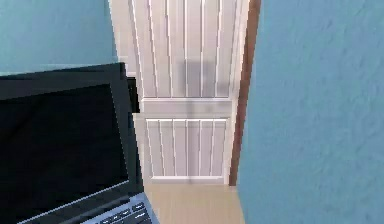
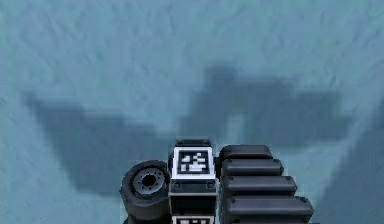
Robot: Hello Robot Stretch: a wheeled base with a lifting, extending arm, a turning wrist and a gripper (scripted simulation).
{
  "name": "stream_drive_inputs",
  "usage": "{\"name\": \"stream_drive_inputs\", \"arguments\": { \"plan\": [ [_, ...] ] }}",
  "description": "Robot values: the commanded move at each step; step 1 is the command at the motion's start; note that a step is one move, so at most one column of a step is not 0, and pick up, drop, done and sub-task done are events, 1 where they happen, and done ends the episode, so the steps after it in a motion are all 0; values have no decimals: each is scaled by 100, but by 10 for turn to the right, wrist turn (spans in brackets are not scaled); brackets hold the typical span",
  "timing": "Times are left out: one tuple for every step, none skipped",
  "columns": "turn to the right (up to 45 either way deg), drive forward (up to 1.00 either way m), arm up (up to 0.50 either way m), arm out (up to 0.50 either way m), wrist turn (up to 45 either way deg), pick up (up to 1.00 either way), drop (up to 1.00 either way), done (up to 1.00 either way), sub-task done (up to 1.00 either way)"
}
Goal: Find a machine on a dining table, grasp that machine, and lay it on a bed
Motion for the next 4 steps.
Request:
{"name": "stream_drive_inputs", "arguments": {
  "plan": [
    [-360, 0, 0, 0, 0, 0, 0, 0, 0],
    [0, 100, 0, 0, 0, 0, 0, 0, 0],
    [0, 30, 0, 0, 0, 0, 0, 0, 0],
    [-450, 0, 0, 0, 0, 0, 0, 0, 0]
  ]
}}
